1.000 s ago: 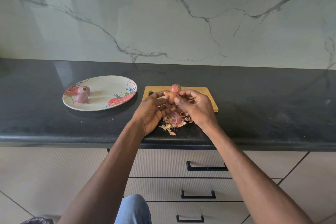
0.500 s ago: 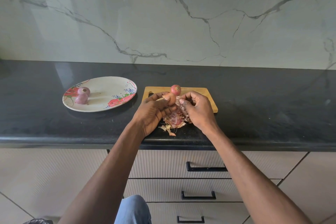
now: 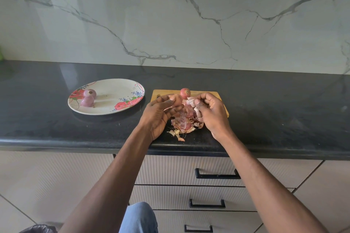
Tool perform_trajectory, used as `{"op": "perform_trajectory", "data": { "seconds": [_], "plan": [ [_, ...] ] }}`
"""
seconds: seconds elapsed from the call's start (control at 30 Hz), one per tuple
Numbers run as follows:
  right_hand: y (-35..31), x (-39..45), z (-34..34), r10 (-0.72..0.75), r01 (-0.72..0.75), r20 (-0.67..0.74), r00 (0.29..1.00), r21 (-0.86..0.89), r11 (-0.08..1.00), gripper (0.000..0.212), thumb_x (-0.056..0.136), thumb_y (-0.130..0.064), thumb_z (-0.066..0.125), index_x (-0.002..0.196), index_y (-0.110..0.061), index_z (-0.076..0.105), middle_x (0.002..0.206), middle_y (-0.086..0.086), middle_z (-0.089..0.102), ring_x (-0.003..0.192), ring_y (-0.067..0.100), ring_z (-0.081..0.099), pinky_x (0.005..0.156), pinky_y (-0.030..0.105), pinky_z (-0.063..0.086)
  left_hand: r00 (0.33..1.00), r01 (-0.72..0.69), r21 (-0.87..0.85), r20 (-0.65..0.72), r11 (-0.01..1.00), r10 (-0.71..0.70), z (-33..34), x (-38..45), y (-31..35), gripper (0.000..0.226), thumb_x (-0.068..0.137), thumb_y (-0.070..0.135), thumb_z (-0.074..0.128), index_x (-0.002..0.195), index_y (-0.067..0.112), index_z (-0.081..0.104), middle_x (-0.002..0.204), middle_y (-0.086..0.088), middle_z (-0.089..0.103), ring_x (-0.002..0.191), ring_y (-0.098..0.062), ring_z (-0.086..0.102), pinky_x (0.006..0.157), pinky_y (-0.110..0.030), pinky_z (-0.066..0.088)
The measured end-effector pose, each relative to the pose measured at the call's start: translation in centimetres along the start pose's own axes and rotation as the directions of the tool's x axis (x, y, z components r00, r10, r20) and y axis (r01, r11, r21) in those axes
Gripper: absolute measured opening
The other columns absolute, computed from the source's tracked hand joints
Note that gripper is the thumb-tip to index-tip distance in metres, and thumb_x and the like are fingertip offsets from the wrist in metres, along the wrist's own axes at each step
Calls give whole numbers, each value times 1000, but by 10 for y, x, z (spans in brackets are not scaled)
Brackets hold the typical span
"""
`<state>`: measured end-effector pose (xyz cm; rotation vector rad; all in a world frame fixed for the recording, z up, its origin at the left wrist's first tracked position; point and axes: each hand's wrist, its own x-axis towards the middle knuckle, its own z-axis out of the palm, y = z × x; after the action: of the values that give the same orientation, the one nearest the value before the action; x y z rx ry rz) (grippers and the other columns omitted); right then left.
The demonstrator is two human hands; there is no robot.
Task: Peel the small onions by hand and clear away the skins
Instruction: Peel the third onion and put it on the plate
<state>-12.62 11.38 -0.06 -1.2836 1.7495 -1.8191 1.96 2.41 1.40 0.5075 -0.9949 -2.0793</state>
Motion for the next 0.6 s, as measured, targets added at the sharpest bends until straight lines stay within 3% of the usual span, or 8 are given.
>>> {"op": "perform_trajectory", "data": {
  "seconds": [0.17, 0.23, 0.33, 0.4, 0.5, 0.6],
  "plan": [
    [-1, 0, 3, -82, 76, -47, 995, -127, 989, 10, 90, -10, 73, 89, -19, 69, 86, -1, 71, 75, 9, 65, 69, 27, 55, 1000, 30, 22, 2, 999, -30, 1, -2, 0, 14, 95, -4, 58, 108, -3, 62, 109, -20, 70, 90, -24, 74, 73, -28, 62],
    [0, 0, 3, -152, 133, -71, 986, -222, 966, 16, 87, -5, 71, 91, -20, 73, 89, -7, 71, 82, 5, 66, 73, 20, 54, 999, 39, 7, -4, 999, -39, 0, -2, 1, 23, 94, -6, 59, 117, -5, 61, 110, -21, 71, 93, -25, 74, 76, -29, 62],
    [-1, -3, 3, -258, 217, -91, 962, -319, 922, 8, 85, -5, 75, 88, -12, 78, 91, -11, 69, 84, -4, 63, 72, 8, 48, 999, 45, 4, -6, 999, -45, -1, -1, 1, 30, 94, -7, 58, 124, -5, 59, 104, -19, 74, 92, -25, 74, 83, -32, 62],
    [-1, -4, 3, -309, 269, -70, 949, -334, 903, 13, 85, -7, 78, 97, -12, 79, 98, -7, 72, 89, -2, 64, 76, 11, 51, 999, 54, 15, -1, 998, -54, -1, 0, 1, 31, 94, -7, 58, 125, -3, 59, 99, -17, 76, 89, -24, 74, 86, -33, 61],
    [-1, -5, 4, -353, 332, -7, 936, -324, 886, 27, 84, -12, 80, 111, -12, 76, 110, -1, 73, 99, 3, 65, 86, 15, 52, 997, 67, 31, 35, 997, -68, -1, -2, 1, 31, 95, -9, 54, 124, -2, 61, 99, -16, 76, 86, -22, 74, 79, -31, 62],
    [0, -4, 4, -354, 336, -2, 935, -314, 888, 31, 82, -10, 81, 113, -11, 76, 112, 2, 73, 102, 4, 64, 89, 13, 51, 995, 76, 34, 66, 997, -78, 0, -4, 1, 27, 96, -10, 52, 118, -1, 64, 103, -18, 75, 87, -23, 74, 77, -32, 63]
  ]
}}
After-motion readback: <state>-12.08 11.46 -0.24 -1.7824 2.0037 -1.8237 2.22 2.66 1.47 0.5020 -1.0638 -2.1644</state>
